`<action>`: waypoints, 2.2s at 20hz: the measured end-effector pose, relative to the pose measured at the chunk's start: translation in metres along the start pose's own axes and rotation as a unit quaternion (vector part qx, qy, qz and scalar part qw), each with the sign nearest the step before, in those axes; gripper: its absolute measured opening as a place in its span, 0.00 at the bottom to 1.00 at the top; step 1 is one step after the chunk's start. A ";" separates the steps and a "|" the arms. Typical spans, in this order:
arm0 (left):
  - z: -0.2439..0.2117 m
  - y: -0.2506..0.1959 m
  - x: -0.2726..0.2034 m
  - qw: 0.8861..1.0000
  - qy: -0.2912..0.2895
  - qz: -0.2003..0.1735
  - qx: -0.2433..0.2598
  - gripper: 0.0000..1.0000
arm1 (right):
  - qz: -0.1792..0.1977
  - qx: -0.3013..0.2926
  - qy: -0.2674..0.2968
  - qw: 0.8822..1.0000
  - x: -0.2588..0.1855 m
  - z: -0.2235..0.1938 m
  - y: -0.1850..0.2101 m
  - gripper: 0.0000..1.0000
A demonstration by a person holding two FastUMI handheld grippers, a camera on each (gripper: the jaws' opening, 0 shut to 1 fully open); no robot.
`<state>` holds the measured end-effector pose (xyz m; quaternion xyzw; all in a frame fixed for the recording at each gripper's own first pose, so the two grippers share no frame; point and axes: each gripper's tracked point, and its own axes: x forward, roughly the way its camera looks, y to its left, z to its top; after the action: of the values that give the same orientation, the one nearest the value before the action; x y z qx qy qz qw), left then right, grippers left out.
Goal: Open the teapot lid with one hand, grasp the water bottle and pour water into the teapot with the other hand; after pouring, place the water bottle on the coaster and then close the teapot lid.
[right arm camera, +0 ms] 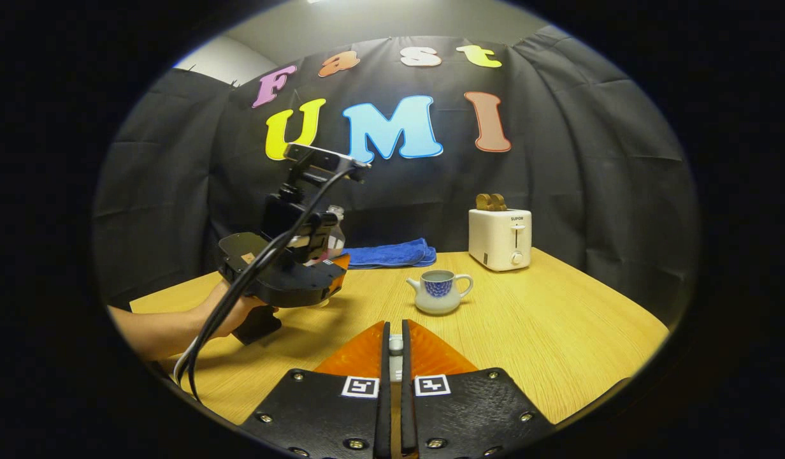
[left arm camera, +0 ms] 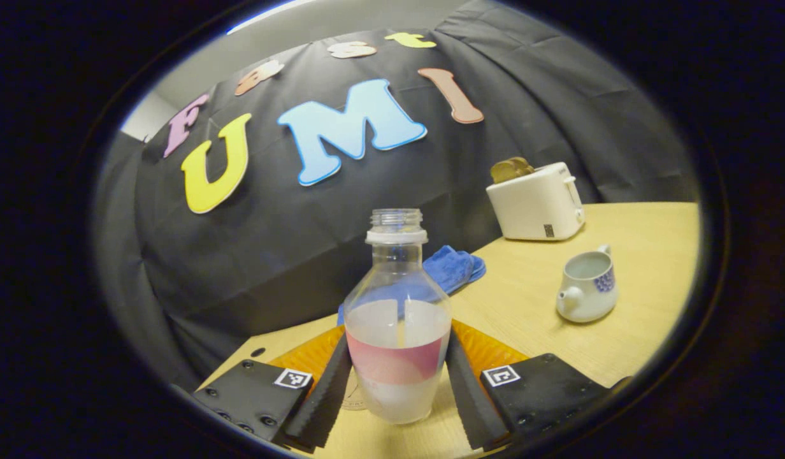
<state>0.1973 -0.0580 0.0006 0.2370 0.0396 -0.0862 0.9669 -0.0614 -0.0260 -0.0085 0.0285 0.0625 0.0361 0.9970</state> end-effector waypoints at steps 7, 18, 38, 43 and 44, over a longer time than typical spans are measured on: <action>0.000 -0.028 0.013 0.985 0.021 -0.010 0.171 0.87 | -0.001 0.004 0.006 1.000 -0.008 -0.005 -0.003 0.06; 0.017 -0.061 0.024 0.937 0.020 -0.026 0.348 0.87 | -0.020 0.007 0.011 1.000 -0.016 -0.013 -0.019 0.06; 0.032 -0.082 0.017 0.814 0.030 -0.032 0.579 0.87 | -0.027 0.014 0.010 0.999 -0.019 -0.015 -0.029 0.06; 0.041 -0.085 0.015 0.782 0.024 -0.029 0.622 0.86 | -0.028 0.015 0.010 0.999 -0.020 -0.016 -0.031 0.06; 0.042 -0.085 0.014 0.776 0.024 -0.029 0.629 0.87 | -0.028 0.016 0.009 0.999 -0.020 -0.016 -0.031 0.06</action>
<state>0.1971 -0.1544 -0.0022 0.7933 0.0067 -0.1141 0.5980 -0.0808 -0.0574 -0.0233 0.0422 0.0733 0.0070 0.9964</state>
